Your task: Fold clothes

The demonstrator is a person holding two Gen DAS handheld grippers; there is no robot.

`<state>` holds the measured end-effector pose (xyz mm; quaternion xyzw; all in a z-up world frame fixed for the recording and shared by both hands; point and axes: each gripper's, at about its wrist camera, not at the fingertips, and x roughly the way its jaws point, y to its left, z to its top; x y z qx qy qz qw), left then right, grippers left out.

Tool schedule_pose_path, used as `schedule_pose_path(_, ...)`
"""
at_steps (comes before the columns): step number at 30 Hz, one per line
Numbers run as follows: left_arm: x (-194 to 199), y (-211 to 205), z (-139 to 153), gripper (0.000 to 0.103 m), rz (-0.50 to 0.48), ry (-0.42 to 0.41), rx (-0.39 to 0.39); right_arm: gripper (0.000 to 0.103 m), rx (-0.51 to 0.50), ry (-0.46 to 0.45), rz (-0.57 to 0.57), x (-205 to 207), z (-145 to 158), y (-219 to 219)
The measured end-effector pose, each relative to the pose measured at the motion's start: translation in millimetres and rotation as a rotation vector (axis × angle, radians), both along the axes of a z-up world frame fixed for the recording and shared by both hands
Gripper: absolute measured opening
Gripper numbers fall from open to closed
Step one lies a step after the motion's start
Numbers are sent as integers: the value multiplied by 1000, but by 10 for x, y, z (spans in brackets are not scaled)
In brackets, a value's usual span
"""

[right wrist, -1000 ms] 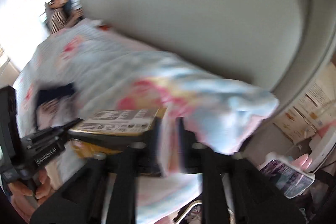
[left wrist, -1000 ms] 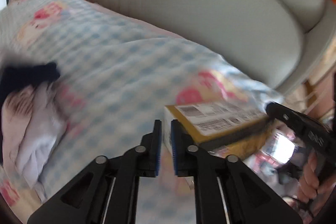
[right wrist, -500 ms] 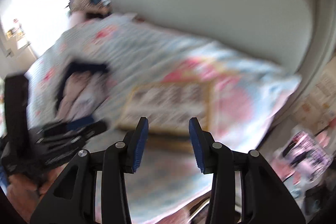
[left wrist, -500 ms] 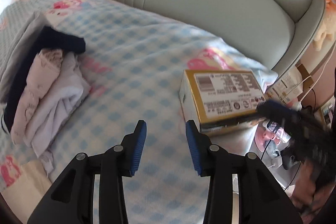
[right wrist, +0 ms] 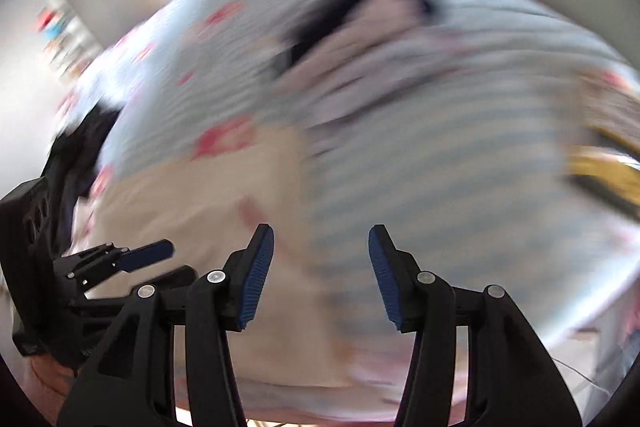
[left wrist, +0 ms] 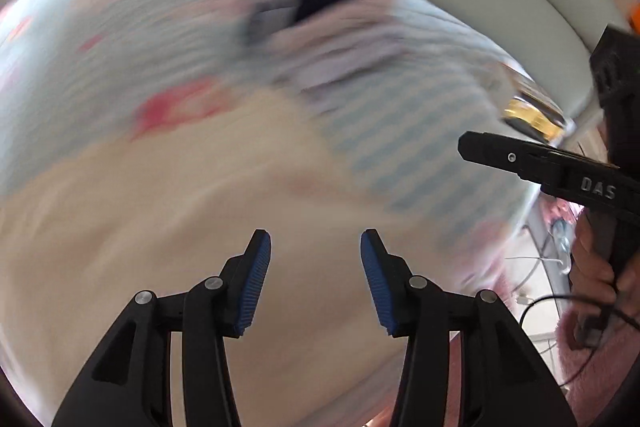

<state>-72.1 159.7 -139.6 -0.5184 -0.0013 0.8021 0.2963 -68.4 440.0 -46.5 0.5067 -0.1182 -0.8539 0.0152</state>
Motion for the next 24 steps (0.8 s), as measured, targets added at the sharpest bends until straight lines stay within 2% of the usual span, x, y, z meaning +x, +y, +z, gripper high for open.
schedule_pose_path(5, 47, -1476, -118, 49, 233, 48, -41, 51, 15, 16, 150, -213, -295, -821)
schedule_pose_path(8, 137, -2247, -144, 49, 374, 70, -48, 54, 74, 19, 182, -266, -396, -1094)
schedule_pose_path(9, 119, -2368, -136, 49, 396, 75, -51, 56, 94, 20, 182, -302, -431, -1140)
schedule_pose_path(11, 35, -2562, -106, 50, 421, 92, -56, 56, 117, 16, 180, -383, -479, -1176)
schedule_pose_path(14, -198, -2614, -110, 57, 416, 117, -62, 56, 110, -8, 163, -527, -562, -1149)
schedule_pose_path(17, -487, -2585, -240, 58, 411, 86, -84, 58, 101, -22, 139, -581, -623, -1064)
schedule_pose_path(18, -566, -2581, -302, 58, 408, 72, -96, 65, 97, -26, 135, -590, -649, -1042)
schedule_pose_path(20, -725, -2555, -441, 58, 396, 26, -85, 72, 84, -41, 140, -613, -717, -1014)
schedule_pose_path(23, -869, -2512, -625, 57, 394, -27, -68, 76, 92, -93, 201, -687, -914, -1111)
schedule_pose_path(24, -867, -2494, -643, 51, 395, -25, -64, 76, 95, -101, 209, -706, -961, -1128)
